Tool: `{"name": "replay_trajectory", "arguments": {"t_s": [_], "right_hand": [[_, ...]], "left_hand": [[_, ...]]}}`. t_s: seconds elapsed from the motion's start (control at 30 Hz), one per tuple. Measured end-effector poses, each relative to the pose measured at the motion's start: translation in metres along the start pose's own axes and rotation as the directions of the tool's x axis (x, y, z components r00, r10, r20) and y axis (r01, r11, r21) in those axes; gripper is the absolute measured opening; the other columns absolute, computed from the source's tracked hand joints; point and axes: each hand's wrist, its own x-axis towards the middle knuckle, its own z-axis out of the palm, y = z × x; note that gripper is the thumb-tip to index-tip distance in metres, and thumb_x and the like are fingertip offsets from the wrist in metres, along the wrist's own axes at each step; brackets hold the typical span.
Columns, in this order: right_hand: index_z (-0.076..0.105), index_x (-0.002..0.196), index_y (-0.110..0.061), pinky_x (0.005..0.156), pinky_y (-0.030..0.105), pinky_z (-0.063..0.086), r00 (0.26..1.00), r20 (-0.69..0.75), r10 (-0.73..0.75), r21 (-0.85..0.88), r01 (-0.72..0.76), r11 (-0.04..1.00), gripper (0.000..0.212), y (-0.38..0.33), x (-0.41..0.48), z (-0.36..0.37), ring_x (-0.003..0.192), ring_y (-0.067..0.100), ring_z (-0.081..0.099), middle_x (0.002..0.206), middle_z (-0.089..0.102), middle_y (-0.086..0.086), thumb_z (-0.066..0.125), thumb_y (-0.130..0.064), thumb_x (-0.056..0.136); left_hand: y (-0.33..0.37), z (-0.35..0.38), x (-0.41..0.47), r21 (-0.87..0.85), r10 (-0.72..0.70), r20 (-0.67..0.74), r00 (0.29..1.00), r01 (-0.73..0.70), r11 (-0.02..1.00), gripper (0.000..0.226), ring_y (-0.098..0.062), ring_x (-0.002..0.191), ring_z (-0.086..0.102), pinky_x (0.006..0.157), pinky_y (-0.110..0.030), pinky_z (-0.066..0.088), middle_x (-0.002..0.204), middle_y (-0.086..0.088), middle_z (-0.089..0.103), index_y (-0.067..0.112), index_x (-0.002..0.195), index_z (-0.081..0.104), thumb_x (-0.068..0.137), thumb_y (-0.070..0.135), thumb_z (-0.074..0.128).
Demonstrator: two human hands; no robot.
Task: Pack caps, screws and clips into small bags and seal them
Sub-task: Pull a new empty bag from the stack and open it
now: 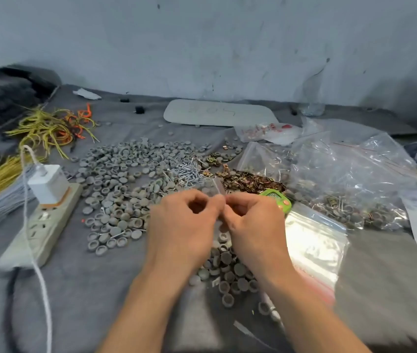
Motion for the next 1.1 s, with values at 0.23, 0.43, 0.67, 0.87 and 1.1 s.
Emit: {"name": "replay_trajectory", "arguments": {"t_s": [0.23, 0.43, 0.67, 0.87, 1.1], "right_hand": [[0.078, 0.103, -0.034, 0.066, 0.019, 0.05, 0.981, 0.16, -0.112, -0.025, 0.117, 0.993, 0.026, -0.007, -0.004, 0.006, 0.076, 0.001, 0.067, 0.082, 0.074, -0.02, 0.066, -0.017, 0.088], [0.078, 0.106, -0.038, 0.076, 0.03, 0.059, 0.961, 0.275, -0.04, 0.033, 0.033, 0.999, 0.057, -0.009, -0.002, 0.006, 0.084, 0.002, 0.071, 0.089, 0.077, -0.022, 0.05, 0.004, 0.078], [0.081, 0.104, -0.034, 0.075, 0.022, 0.059, 0.972, 0.235, -0.018, 0.038, 0.009, 0.999, 0.04, -0.004, 0.0, 0.003, 0.082, -0.004, 0.071, 0.088, 0.077, -0.022, 0.064, 0.0, 0.09], [0.08, 0.104, -0.029, 0.082, 0.025, 0.06, 0.996, 0.081, 0.027, -0.067, -0.022, 0.998, 0.023, 0.003, 0.006, 0.002, 0.083, -0.004, 0.071, 0.089, 0.077, -0.018, 0.076, -0.015, 0.086], [0.082, 0.075, -0.023, 0.079, 0.056, 0.061, 0.959, 0.247, 0.138, 0.175, -0.185, 0.967, 0.021, 0.006, 0.006, 0.012, 0.072, 0.03, 0.075, 0.07, 0.076, 0.003, 0.065, -0.035, 0.08]], "left_hand": [[-0.008, 0.007, 0.009, -0.183, -0.059, 0.028, 0.998, 0.063, 0.981, 0.026, 0.002, 0.057, 0.064, 0.053, -0.02, 0.043, 0.061, 0.02, 0.07, 0.031, 0.067, 0.077, 0.085, 0.05, 0.074], [-0.013, 0.007, 0.006, -0.016, -0.084, -0.04, 0.996, 0.083, 0.996, 0.015, 0.009, 0.064, 0.063, 0.055, -0.02, 0.044, 0.062, 0.029, 0.067, 0.038, 0.065, 0.073, 0.08, 0.037, 0.074], [-0.018, 0.01, 0.002, -0.247, -0.045, 0.119, 0.992, 0.074, 0.966, 0.013, -0.001, 0.063, 0.069, 0.064, -0.031, 0.057, 0.068, 0.015, 0.074, 0.046, 0.079, 0.079, 0.072, 0.043, 0.068], [-0.023, 0.016, 0.004, -0.288, -0.121, 0.053, 0.991, 0.131, 0.949, 0.02, -0.006, 0.061, 0.072, 0.065, -0.033, 0.059, 0.064, 0.013, 0.074, 0.052, 0.075, 0.076, 0.077, 0.033, 0.083], [-0.023, 0.015, 0.002, -0.083, -0.095, 0.036, 0.995, 0.098, 0.992, 0.025, 0.006, 0.052, 0.064, 0.042, -0.009, 0.038, 0.056, 0.023, 0.067, 0.059, 0.073, 0.071, 0.073, 0.039, 0.086]]}}
